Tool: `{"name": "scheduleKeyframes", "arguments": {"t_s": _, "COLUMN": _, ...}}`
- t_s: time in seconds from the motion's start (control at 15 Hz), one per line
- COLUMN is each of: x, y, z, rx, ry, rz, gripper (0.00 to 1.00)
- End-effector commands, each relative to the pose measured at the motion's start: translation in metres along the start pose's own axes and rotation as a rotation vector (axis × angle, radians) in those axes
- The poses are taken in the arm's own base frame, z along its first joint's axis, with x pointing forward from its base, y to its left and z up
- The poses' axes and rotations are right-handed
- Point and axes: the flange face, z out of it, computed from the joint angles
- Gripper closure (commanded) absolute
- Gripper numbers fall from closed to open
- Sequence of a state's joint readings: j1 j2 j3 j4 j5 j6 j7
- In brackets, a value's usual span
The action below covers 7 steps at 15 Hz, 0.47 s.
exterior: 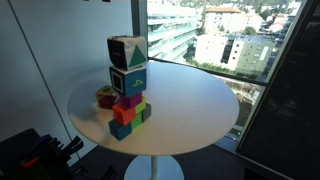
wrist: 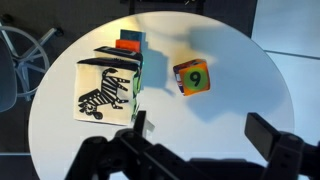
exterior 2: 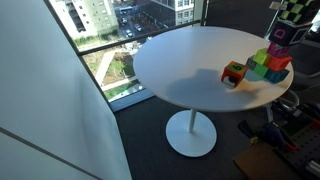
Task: Pick up the block with the number one on it and put it on the block with the number four on it
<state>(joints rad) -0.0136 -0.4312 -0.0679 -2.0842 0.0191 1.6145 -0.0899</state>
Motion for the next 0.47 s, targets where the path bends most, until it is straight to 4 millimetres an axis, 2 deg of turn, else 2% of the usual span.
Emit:
{"name": "scheduleKeyframes", "arguments": {"t_s": 0.0, "x": -0.0004, "y": 0.0, "z": -0.0019, "rx": 0.001, "ry": -0.003, "rz": -0.004, "gripper": 0.0}}
{"name": "scheduleKeyframes", "arguments": {"t_s": 0.4, "x": 0.0007, "y": 0.0001, "z": 0.0013, "rx": 0.001, "ry": -0.012, "rz": -0.004, "gripper": 0.0}}
